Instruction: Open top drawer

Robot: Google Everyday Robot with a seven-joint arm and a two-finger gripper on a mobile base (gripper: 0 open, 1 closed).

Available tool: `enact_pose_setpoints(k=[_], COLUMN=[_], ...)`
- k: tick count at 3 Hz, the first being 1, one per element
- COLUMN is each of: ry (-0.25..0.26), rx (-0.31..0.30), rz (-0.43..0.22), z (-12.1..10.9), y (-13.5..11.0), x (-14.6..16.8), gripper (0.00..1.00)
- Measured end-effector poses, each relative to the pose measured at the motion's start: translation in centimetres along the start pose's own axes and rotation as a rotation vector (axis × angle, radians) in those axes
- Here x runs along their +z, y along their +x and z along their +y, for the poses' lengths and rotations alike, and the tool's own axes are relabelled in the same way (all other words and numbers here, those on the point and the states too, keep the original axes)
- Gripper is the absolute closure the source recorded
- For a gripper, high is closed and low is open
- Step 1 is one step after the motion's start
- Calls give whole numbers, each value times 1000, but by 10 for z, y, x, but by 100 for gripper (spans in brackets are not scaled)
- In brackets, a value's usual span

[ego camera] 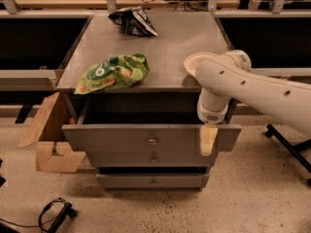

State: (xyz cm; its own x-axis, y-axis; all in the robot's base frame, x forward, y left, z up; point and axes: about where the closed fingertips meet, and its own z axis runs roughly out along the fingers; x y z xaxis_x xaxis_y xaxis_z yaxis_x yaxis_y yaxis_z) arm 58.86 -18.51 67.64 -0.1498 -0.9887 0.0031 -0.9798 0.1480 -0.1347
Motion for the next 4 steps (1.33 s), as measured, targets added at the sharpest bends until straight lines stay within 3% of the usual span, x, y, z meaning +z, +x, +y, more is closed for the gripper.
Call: enact_pose_setpoints(k=[1, 2, 3, 4], ry=[-59, -152, -156, -156], rx=[5, 10, 10, 11], rz=[-5, 9, 10, 10], z=[33, 85, 85, 84], y=[6, 12, 12, 12], x=[4, 5, -1, -11], gripper=[18, 42, 65, 96])
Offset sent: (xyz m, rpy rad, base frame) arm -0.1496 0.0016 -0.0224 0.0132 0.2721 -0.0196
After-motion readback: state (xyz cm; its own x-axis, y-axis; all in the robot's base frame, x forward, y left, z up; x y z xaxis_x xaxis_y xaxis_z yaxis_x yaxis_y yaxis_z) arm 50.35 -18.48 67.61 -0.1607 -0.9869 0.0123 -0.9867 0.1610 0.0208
